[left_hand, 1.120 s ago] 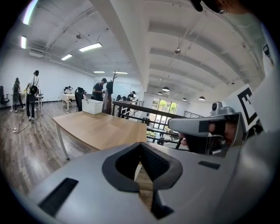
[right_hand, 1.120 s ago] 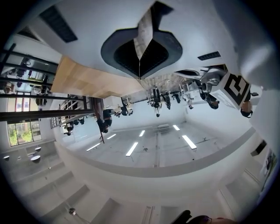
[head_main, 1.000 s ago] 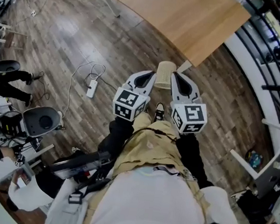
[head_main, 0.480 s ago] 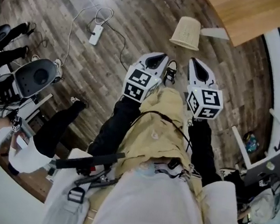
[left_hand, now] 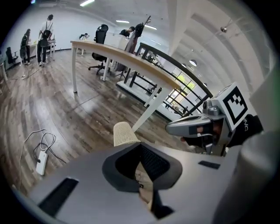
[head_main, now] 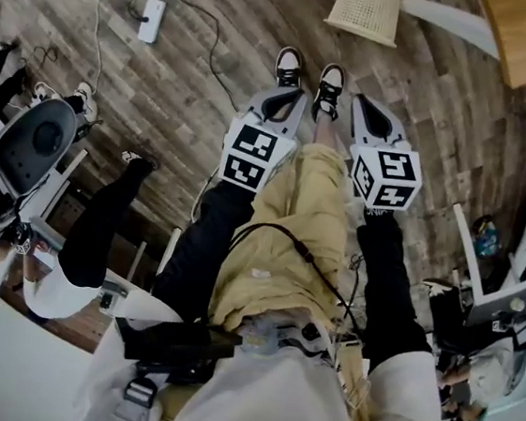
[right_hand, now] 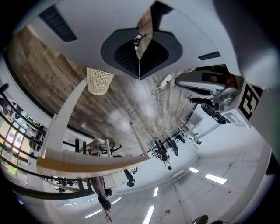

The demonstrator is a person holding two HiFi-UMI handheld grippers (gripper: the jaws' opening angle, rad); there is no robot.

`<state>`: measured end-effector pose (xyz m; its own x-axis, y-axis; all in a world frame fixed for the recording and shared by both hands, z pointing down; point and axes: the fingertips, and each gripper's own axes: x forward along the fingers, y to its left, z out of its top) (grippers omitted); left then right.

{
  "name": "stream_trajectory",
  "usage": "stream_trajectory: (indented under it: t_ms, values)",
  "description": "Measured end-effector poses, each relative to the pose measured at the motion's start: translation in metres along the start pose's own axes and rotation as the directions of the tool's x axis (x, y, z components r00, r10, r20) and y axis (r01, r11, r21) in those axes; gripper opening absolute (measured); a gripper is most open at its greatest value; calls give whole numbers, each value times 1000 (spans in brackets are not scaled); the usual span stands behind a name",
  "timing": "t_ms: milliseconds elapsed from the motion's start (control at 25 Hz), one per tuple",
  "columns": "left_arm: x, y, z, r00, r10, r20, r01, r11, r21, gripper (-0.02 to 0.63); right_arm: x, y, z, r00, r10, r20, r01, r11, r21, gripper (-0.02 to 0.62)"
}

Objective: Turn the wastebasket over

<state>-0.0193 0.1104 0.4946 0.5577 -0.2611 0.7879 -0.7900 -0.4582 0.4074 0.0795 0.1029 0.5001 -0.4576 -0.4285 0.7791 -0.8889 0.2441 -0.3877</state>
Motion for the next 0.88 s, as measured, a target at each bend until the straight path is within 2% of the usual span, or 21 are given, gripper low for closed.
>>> stream_trajectory:
  t_ms: [200,320,520,720,880]
  values:
    - [40,18,-38,998,-16,-62,17,1000,13,2,66,-18,-56,996,14,-83,-19,998,-54,21]
    - [56,36,-51,996,-4,-86,4,1000,5,2,96,-23,-75,992,23,-128,-33,996,-80,21]
    - [81,68,-64,987,50,-154,-64,994,-85,2,128,-35,-85,983,14,-181,-36,992,-119,21]
    - [98,75,-59,984,43,-174,-55,997,-61,2,150,-53,-86,979,-2,-203,-48,970,-239,21]
    - [115,82,-65,978,31,-205,-46,996,-71,2,174,-74,-87,969,-8,-248,-74,944,-321,21]
